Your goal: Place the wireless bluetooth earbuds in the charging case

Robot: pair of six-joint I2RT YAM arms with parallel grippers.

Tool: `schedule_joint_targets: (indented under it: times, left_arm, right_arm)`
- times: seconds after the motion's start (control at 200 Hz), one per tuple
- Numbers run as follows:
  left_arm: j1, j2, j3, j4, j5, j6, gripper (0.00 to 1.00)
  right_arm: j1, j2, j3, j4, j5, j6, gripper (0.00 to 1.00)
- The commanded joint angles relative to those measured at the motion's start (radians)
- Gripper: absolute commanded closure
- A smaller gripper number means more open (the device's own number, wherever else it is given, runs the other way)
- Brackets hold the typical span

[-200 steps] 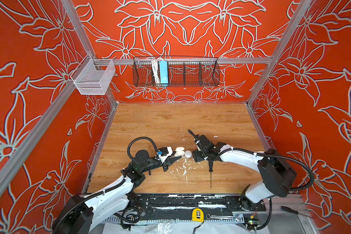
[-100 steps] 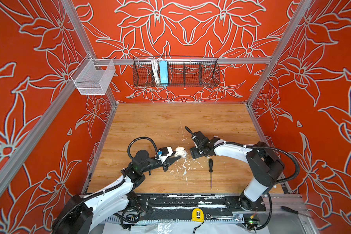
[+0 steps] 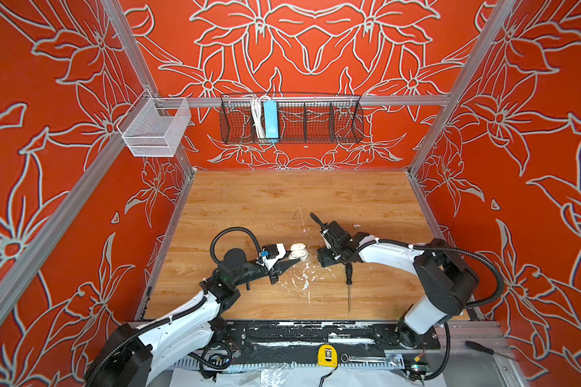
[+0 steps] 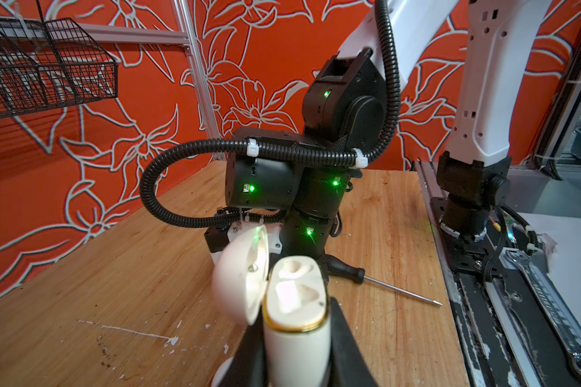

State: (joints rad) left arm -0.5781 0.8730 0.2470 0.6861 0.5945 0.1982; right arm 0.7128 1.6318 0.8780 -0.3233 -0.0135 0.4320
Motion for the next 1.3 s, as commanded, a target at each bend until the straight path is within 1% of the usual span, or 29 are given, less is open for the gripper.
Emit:
schedule_joint_targets:
  times: [0.0,0.065,0.16,0.215,0.26,0.385,0.525,0.671,0.926,0.986,1.151,1.296]
  left_arm:
    - [-0.009,-0.014,0.025,0.008,-0.004,0.015,1.00]
    - [-0.009,-0.014,0.025,0.007,-0.004,0.015,1.00]
    - [-0.009,-0.011,0.026,0.009,-0.005,0.014,1.00]
    - [-0.009,-0.011,0.026,0.008,-0.005,0.015,1.00]
    - [-0.010,-0.011,0.026,0.007,-0.005,0.015,1.00]
    - [-0.011,-0.014,0.025,0.004,-0.005,0.016,1.00]
    - [-0.011,-0.016,0.026,0.004,-0.005,0.016,1.00]
    - [-0.014,-0.021,0.026,0.000,-0.005,0.019,1.00]
    - [-0.020,-0.026,0.028,-0.005,-0.009,0.023,1.00]
    - [-0.022,-0.027,0.028,-0.008,-0.010,0.024,1.00]
    - [-0.022,-0.026,0.028,-0.008,-0.013,0.025,1.00]
    - [-0.023,-0.029,0.030,-0.017,-0.015,0.032,1.00]
  right_arm:
    - [0.024,-0.038,-0.034,-0.021,-0.042,0.057,0.31]
    - [0.039,-0.054,-0.043,-0.020,-0.036,0.074,0.34]
    - [0.046,-0.068,-0.056,-0.013,-0.027,0.089,0.41]
    - [0.047,-0.072,-0.056,-0.017,0.001,0.088,0.43]
    - [0.047,-0.076,-0.050,-0.035,0.037,0.083,0.43]
    - [0.047,-0.100,-0.040,-0.050,0.093,0.075,0.43]
    - [0.044,-0.091,-0.006,-0.077,0.153,0.078,0.38]
    - [0.041,-0.049,0.031,-0.070,0.147,0.091,0.39]
    - [0.038,0.045,0.081,-0.088,0.165,0.085,0.47]
    - [0.039,0.054,0.081,-0.089,0.172,0.083,0.49]
    - [0.039,0.066,0.073,-0.082,0.172,0.079,0.51]
    - [0.036,0.085,0.075,-0.077,0.159,0.074,0.55]
